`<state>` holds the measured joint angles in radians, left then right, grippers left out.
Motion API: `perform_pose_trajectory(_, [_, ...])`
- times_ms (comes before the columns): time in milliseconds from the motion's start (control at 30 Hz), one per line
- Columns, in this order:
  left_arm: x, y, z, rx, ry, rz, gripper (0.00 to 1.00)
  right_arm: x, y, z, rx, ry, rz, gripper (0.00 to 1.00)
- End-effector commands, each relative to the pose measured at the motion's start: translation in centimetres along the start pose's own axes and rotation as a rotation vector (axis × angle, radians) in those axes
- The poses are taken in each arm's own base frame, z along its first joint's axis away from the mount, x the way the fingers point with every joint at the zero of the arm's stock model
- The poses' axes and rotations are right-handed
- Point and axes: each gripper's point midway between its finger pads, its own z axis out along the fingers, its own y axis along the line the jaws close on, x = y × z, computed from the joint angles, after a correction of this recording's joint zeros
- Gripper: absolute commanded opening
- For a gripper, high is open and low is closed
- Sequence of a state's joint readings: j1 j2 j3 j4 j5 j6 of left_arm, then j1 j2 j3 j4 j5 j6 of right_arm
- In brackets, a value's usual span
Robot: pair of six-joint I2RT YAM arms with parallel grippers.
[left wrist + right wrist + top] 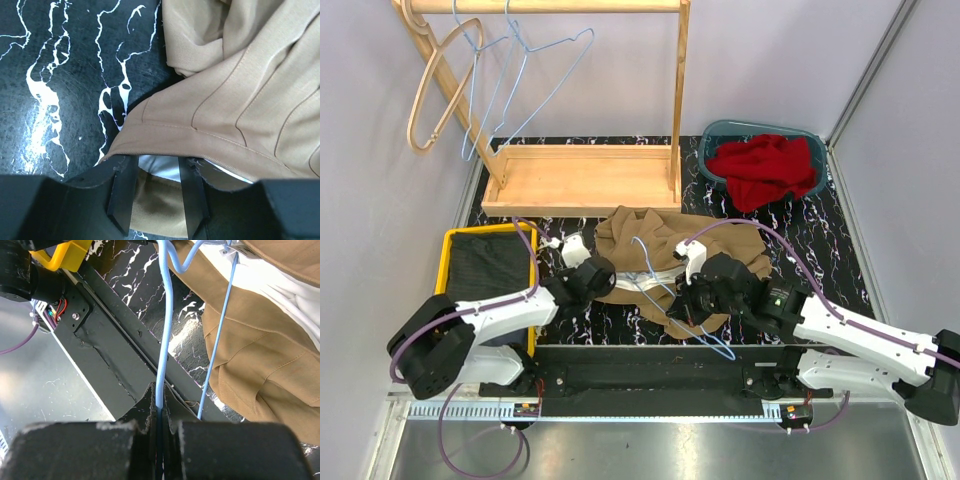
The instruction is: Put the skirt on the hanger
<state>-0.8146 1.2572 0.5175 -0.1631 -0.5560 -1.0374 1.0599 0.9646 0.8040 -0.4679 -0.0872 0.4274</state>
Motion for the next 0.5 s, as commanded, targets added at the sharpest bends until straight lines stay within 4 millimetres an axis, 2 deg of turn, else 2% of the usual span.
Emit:
perform_pose_trajectory(0, [-2.7,-1.6,0.3,0.007,-0.091,-0.065,0.40,-3.3,1.6,-1.2,-0.035,-0.112,-0.040,0.00])
perform_pose_trajectory(100, [-2.9,-1.9,0.5,0.008,-0.095,-0.070,0.34,-3.2,1.6,-1.2,-0.035,-0.110,-0.044,0.00])
perform_pose_trajectory(133, [-3.1,-2.1,0.6,0.011,-0.099,-0.074,0.29,-3.2,1.6,-1.2,-0.037,-0.110,-0.046,0.00])
perform_pose_trajectory(300, [-3.4,-2.3,0.7,0.005,-0.105,-0.067,0.15,-3.2,1.7,-1.4,-0.039,-0.115,-0.042,0.00])
perform_pose_trajectory(333, [-3.5,-2.3,0.7,0.004,-0.105,-0.068,0.08,-3.2,1.7,-1.4,-0.040,-0.116,-0.043,0.00])
perform_pose_trajectory(400, [-3.8,-2.5,0.6,0.008,-0.106,-0.069,0.01,-3.3,1.5,-1.5,-0.032,-0.120,-0.040,0.00])
perform_pose_trajectory(467, [-3.7,-2.4,0.4,0.010,-0.096,-0.062,0.00,-3.5,1.7,-1.7,-0.035,-0.127,-0.042,0.00])
